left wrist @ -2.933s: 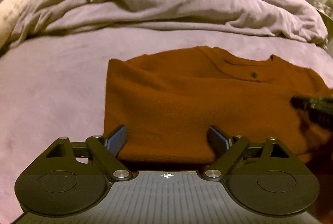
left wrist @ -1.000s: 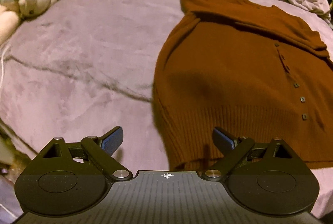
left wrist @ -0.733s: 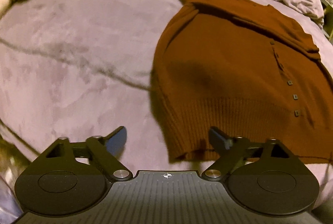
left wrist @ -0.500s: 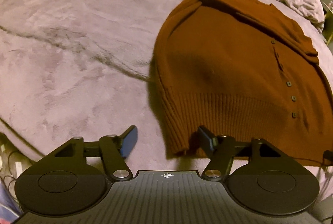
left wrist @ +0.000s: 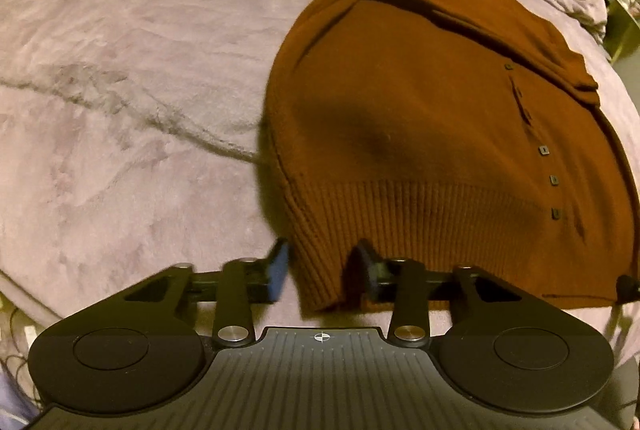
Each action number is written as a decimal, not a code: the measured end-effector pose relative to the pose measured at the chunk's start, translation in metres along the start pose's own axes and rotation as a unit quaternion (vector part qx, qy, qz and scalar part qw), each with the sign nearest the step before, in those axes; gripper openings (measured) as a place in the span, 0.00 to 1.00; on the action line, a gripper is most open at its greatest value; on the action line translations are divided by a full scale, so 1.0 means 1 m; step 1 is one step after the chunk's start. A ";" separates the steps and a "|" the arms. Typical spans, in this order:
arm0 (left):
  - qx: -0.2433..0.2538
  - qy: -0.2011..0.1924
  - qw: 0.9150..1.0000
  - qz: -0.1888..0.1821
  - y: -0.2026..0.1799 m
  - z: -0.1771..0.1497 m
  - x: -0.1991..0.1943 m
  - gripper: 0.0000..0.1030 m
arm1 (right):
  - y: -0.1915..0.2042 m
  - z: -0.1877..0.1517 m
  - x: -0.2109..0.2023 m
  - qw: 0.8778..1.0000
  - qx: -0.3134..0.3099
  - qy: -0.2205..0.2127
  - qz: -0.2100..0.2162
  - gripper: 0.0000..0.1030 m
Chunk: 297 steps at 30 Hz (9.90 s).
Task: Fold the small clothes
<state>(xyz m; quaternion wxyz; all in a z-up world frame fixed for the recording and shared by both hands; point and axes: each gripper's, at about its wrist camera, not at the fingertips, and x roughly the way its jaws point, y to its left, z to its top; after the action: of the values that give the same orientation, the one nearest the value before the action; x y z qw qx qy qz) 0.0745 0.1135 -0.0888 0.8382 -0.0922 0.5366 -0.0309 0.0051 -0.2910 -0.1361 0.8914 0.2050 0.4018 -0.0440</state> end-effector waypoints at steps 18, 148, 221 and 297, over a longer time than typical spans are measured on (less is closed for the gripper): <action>-0.008 -0.108 0.991 -0.079 -0.017 0.104 -0.052 0.10 | 0.012 0.096 -0.015 0.992 0.041 -0.079 0.093 0.05; 0.126 -0.102 0.987 0.002 -0.041 0.234 0.107 0.28 | 0.091 0.227 0.120 0.964 -0.219 -0.148 -0.023 0.07; 0.063 -0.125 0.983 0.117 -0.031 0.219 0.088 0.73 | 0.092 0.171 0.104 0.973 -0.178 -0.140 -0.045 0.31; 0.187 -0.074 0.961 -0.191 -0.229 0.165 0.066 0.45 | 0.031 0.140 0.086 0.980 -0.083 -0.163 -0.083 0.55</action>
<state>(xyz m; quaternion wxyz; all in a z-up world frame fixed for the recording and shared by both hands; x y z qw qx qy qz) 0.2627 -0.1014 -0.0380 0.8566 -0.0361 0.4299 -0.2831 0.1679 -0.3112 -0.1060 0.9520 0.0868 0.2693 -0.1170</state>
